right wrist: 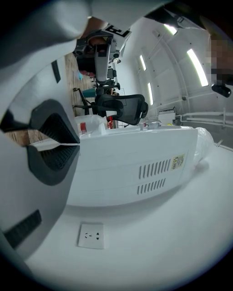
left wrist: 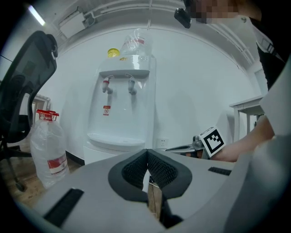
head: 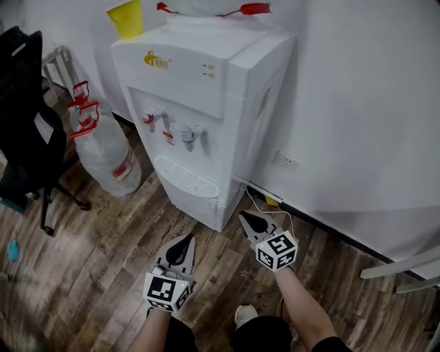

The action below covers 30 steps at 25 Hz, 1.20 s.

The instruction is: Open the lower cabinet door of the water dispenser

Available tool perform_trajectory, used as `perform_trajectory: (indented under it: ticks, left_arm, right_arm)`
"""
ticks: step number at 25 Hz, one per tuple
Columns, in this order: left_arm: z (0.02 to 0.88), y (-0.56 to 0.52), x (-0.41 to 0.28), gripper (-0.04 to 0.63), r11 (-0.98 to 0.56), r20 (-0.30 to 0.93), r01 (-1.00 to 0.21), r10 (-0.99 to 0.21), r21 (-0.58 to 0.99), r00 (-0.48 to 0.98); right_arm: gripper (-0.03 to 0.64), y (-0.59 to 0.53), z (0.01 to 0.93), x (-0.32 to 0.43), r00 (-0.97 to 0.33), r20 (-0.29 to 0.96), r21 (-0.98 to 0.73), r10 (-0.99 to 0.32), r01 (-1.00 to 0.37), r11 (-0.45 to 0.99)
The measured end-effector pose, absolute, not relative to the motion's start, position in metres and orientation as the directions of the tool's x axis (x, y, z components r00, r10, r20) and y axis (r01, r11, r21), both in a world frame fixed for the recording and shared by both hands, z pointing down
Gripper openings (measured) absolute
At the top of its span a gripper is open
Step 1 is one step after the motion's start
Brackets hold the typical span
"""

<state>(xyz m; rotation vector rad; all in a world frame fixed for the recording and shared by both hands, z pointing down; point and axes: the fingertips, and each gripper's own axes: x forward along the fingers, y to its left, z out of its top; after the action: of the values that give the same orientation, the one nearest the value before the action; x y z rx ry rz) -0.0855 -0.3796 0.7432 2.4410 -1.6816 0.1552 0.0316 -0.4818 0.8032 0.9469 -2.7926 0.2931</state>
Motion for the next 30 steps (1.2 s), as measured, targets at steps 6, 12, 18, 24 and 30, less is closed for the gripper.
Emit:
perform_trajectory:
  ticks: [6,12,18,24,30]
  left_arm:
    - [0.771,-0.386,-0.097,0.014,-0.336,0.201,-0.938,-0.916,0.087,0.347]
    - [0.777,-0.389,-0.102,0.014,-0.323,0.203,-0.942,-0.92,0.091,0.335]
    - [0.778,-0.392,-0.097,0.014,-0.329,0.194,-0.94,-0.92,0.091,0.341]
    - [0.776,-0.392,-0.101,0.014,-0.327,0.193,-0.942,-0.922,0.073,0.335]
    - [0.777,-0.39,-0.105,0.014,-0.325,0.192,-0.944,-0.924,0.06,0.33]
  right_arm:
    - [0.026,-0.491,0.823,0.024,-0.772,0.23,-0.081,-0.593,-0.622,0.779]
    - [0.154,-0.499,0.838,0.002,-0.783,0.252,-0.067,-0.569,-0.601,0.797]
    - [0.187,-0.51,0.836,-0.01,-0.785,0.233,-0.056,-0.575,-0.601,0.797]
    - [0.187,-0.515,0.835,-0.013,-0.777,0.227,-0.033,-0.588,-0.609,0.792]
    - [0.179,-0.514,0.834,-0.015,-0.742,0.236,0.016,-0.628,-0.643,0.766]
